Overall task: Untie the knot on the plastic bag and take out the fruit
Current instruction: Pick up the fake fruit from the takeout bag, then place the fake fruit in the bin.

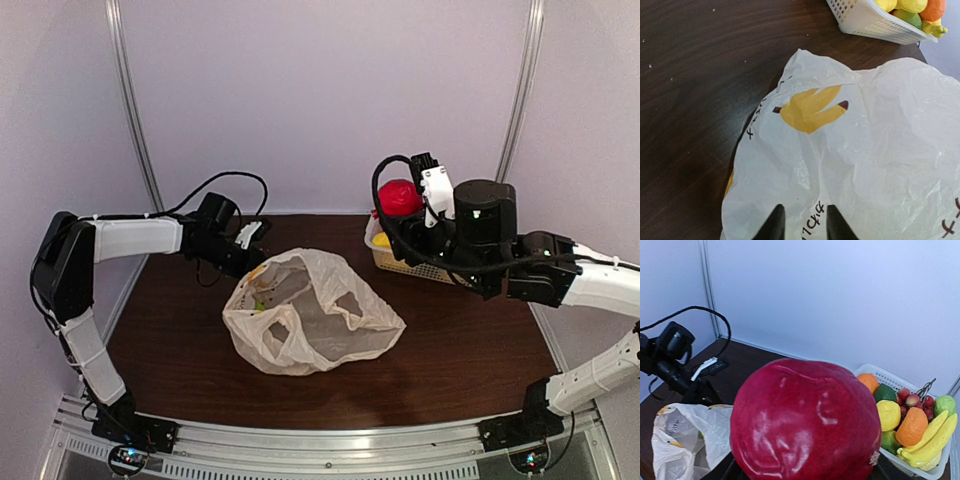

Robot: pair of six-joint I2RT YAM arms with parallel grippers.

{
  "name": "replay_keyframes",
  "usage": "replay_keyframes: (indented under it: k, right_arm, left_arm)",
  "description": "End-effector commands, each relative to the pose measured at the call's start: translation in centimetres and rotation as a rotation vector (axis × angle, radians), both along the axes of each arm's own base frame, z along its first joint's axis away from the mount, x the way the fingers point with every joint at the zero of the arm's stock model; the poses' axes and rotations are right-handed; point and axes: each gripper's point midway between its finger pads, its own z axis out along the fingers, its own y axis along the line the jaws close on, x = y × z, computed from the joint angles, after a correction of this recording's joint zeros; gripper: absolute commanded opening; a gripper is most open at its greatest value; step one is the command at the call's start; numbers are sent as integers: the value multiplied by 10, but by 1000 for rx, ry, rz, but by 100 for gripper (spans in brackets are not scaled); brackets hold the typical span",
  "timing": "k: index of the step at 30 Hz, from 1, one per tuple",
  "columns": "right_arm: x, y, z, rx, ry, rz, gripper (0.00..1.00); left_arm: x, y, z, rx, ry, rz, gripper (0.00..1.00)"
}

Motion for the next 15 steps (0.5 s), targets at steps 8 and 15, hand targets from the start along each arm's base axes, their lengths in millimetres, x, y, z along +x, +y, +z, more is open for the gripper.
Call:
replay_keyframes:
  k: [8, 15]
  right_arm:
    - [96, -63, -52, -210, 149, -196, 56]
    - [168, -92, -70, -192, 265, -249, 56]
  left_arm:
    - [13, 20, 39, 38, -158, 65, 73]
    - [27, 48, 60, 5, -188, 150, 79]
